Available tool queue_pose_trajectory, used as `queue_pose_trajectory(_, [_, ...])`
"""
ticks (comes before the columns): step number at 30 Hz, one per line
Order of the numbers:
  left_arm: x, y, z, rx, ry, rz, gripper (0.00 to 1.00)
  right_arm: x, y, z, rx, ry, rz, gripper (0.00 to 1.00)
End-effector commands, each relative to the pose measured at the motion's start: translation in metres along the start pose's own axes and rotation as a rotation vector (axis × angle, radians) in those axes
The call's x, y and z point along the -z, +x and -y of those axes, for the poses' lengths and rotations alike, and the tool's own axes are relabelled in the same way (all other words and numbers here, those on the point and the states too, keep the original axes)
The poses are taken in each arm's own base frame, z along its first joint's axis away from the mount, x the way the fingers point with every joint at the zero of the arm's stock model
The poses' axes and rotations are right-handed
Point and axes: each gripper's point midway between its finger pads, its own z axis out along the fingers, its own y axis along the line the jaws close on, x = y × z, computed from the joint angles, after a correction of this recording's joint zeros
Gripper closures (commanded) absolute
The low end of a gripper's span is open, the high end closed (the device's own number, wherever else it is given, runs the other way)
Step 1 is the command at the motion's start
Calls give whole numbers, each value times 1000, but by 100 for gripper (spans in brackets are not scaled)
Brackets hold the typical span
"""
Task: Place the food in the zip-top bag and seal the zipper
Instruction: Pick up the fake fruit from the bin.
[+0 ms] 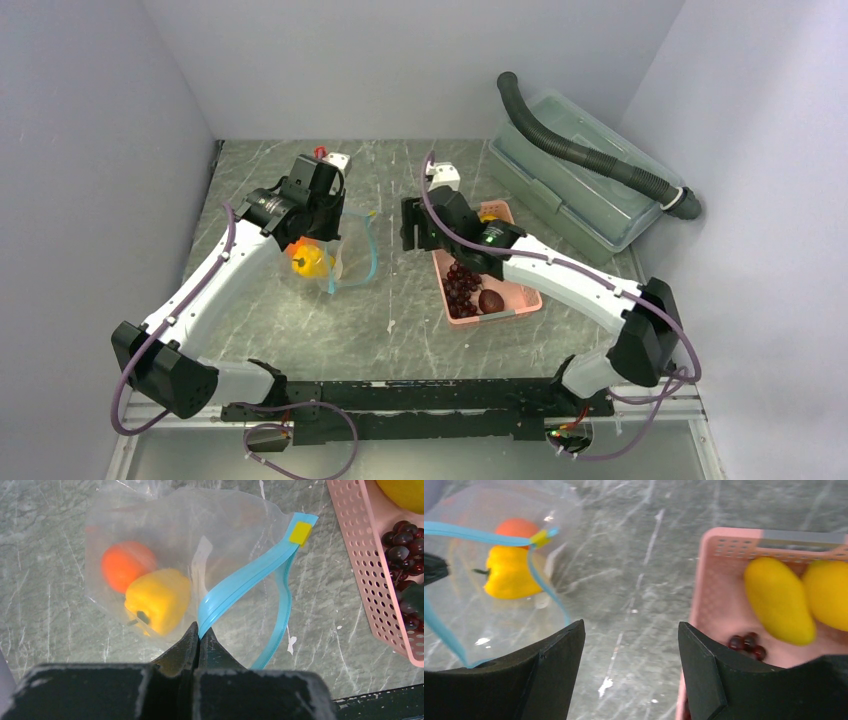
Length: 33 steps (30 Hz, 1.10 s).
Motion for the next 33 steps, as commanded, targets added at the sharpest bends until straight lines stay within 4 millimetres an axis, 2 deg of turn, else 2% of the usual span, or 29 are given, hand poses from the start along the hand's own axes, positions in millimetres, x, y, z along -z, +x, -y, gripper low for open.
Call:
queue_pose_trajectory(1, [0, -6, 4, 11, 21, 25, 100, 15, -12, 48, 77, 141, 30, 28])
queue_pose_trajectory(11, [-1, -5, 4, 11, 19, 22, 100, 3, -1, 108, 83, 214, -59, 23])
queue_pose_trajectory(16, [-1, -5, 4, 11, 19, 21, 100, -9, 6, 125, 93, 236, -101, 21])
queue_pose_trajectory(24, [-1, -5, 4, 8, 17, 22, 100, -40, 29, 150, 101, 267, -197, 21])
queue_pose_trajectory(33, [-1, -5, 3, 9, 15, 21, 100, -66, 45, 180, 86, 325, -261, 22])
